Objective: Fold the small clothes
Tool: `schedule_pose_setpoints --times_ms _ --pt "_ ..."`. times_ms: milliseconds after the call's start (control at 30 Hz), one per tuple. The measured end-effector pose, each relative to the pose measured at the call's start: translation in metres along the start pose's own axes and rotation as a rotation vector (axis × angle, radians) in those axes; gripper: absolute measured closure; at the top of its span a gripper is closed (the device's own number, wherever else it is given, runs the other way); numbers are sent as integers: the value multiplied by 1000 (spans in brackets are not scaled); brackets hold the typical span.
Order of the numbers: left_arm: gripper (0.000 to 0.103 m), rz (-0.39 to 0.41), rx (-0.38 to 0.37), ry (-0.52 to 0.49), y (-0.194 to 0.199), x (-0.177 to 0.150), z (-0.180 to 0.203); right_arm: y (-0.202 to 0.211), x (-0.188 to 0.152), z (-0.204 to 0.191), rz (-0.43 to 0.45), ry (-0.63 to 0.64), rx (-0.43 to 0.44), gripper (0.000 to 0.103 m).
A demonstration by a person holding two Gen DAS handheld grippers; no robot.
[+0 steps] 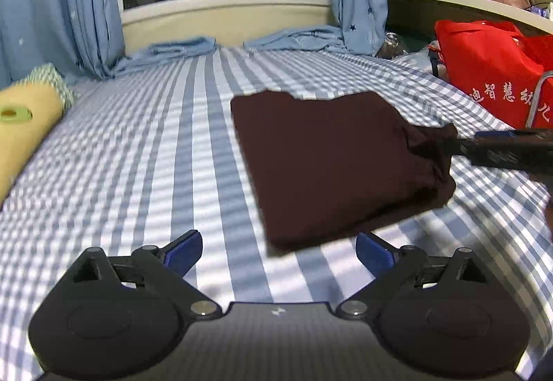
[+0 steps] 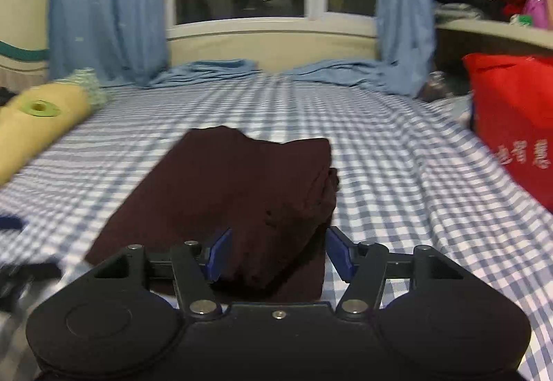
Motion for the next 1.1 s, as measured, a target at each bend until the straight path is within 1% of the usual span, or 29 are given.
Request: schedule_pose_setpoints --times_ms 33,100,167,233,267,300,333,433,500,533,567,600,633,667,700,767,833,900,967,1033,1067,1100 --pt "5 -3 0 8 0 -4 -6 -4 0 -5 8 -3 -41 41" --pt "5 -10 2 19 -2 -6 -13 -13 0 -9 12 -1 -92 41" --pt "5 -11 9 32 -2 -10 -24 -28 2 -11 -15 -2 -116 43" --pt "5 -10 22 44 -2 -11 -31 -49 5 -7 -87 -8 -113 81" --pt "5 -8 28 45 -4 -10 -31 -53 7 -2 -110 -30 -100 81" --pt "5 -4 38 39 -5 -9 -32 -53 11 4 -110 -65 -61 82" --pt "5 -1 54 32 -7 -9 -33 -47 18 11 -88 -109 5 83" --pt "5 -16 71 25 -18 -6 -28 -25 36 44 23 -314 249 84" --pt "5 -29 75 23 -26 -5 -22 -19 32 74 89 -477 424 84" --pt "5 -37 80 16 -30 -6 -19 -24 22 88 89 -551 478 84" --pt "6 -46 85 6 -34 -7 -16 -34 8 100 58 -608 487 84" --pt "6 -54 89 -4 -38 -8 -13 -50 -13 114 -17 -678 456 84" --pt "7 -62 92 -17 -41 -10 -9 -69 -39 126 -119 -763 429 84" --pt "7 -67 94 -30 -45 -11 -5 -80 -60 133 -169 -830 440 84" --pt "8 -66 91 -47 -47 -11 0 -84 -77 137 -168 -887 473 84" --pt "7 -51 66 -71 -51 -10 10 -78 -86 137 -123 -904 508 84" --pt "8 -41 47 -88 -55 -8 22 -68 -77 136 -81 -886 527 86" --pt "8 -27 45 -106 -61 -4 33 -55 -59 136 -32 -878 570 86" --pt "8 -16 61 -112 -67 0 41 -40 -34 134 17 -851 605 86" --pt "9 -1 87 -85 -74 6 42 -26 -7 132 64 -809 635 88" --pt "10 9 110 -71 -78 10 41 -20 6 131 84 -792 653 93" --pt "10 20 144 -49 -81 14 38 -16 18 133 105 -784 669 103"
Point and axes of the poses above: each gripper's, at about its wrist camera, not at the fingertips, and y roughly against the way its jaws point, z to its right, x to its top, the point moved 5 cm from there along -y, roughly the way its jaws point, and after that the axes turned 5 degrees about -z, right-handed, at the moved point
